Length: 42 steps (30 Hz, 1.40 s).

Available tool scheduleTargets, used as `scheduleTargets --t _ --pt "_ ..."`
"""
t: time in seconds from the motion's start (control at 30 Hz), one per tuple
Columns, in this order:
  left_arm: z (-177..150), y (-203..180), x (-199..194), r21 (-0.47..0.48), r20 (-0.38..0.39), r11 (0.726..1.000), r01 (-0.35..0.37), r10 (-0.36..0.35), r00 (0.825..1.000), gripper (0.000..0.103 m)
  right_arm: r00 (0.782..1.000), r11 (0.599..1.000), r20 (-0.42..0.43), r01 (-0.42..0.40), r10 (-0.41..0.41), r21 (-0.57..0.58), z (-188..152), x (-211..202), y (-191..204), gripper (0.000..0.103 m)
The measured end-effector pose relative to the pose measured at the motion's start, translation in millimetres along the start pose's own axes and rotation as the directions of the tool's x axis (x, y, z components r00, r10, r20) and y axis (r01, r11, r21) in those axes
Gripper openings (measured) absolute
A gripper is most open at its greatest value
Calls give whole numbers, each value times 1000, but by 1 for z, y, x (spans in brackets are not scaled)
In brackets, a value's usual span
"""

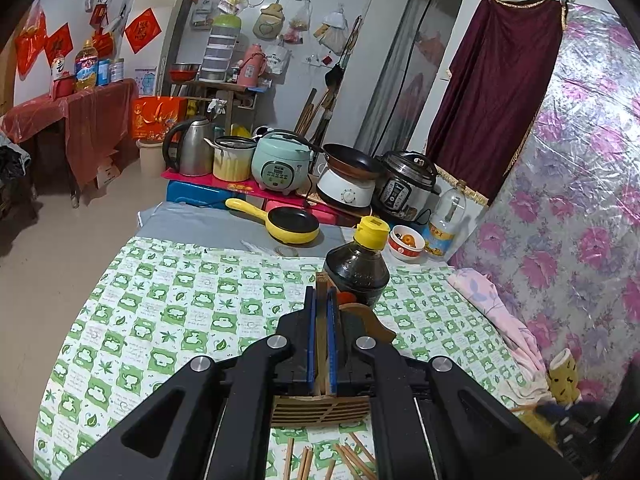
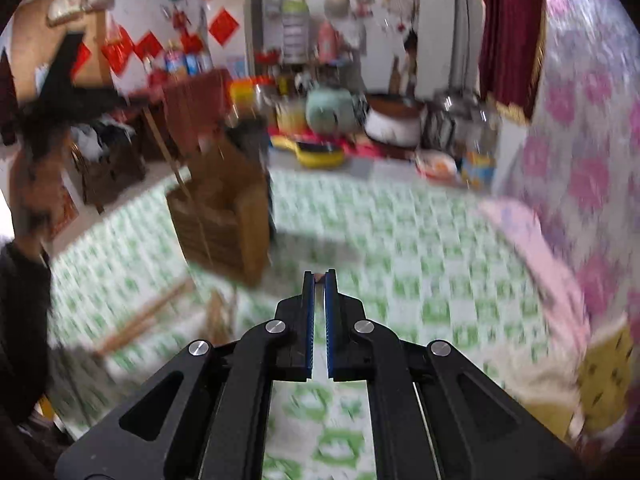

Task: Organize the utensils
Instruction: 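Lift the held chopsticks with both grippers and carry them over the wooden holder, then lower the chopsticks into the holder and open both grippers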

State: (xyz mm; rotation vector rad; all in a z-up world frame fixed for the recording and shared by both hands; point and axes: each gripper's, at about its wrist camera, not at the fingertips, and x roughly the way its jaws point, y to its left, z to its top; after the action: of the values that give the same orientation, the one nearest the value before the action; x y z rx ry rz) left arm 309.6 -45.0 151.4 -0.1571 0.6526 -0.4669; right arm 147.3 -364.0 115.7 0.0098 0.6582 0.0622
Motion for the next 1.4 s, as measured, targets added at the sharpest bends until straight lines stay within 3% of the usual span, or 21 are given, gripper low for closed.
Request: scheduleTargets --t 0.2,0.33,0.57,0.7,0.83,0.93,0.97,1.0,1.07,1.2,1.27,1.4 --pt "0 8 19 -13 -28 999 -53 52 998 6 991 997 112 -71 72 -13 76 -8 30 6" --pt "-1 17 33 -40 -65 997 -67 64 996 6 973 994 204 -110 107 6 107 -8 47 6" --pt "0 20 38 -45 -69 996 -80 77 995 6 937 985 332 -143 104 95 114 24 60 6" --pt "0 20 39 -32 -64 995 -96 94 994 6 946 976 298 -173 127 131 91 61 54 6" --pt "-3 20 45 -31 -75 994 -103 101 992 5 979 982 174 -132 108 136 78 108 45 6" --pt "-6 19 52 -18 -84 994 -108 106 991 6 978 966 89 -199 187 163 76 130 35 11" --pt "-7 19 54 -19 -86 993 -112 110 990 8 979 964 92 -198 184 175 74 131 34 14" --pt "-7 20 55 -22 -90 993 -117 115 989 13 979 964 94 -195 180 182 74 131 32 24" --pt "-7 20 52 -36 -76 991 -128 125 989 50 980 964 107 -184 166 190 74 129 31 37" --pt "-5 20 41 -49 -47 992 -116 114 992 64 982 963 130 -163 137 216 73 121 29 60" --pt "-3 22 35 -70 -30 992 -105 103 994 82 982 959 137 -158 128 234 73 116 30 69" --pt "1 24 29 -100 -18 990 -98 97 995 89 982 949 148 -152 115 277 72 108 26 84"
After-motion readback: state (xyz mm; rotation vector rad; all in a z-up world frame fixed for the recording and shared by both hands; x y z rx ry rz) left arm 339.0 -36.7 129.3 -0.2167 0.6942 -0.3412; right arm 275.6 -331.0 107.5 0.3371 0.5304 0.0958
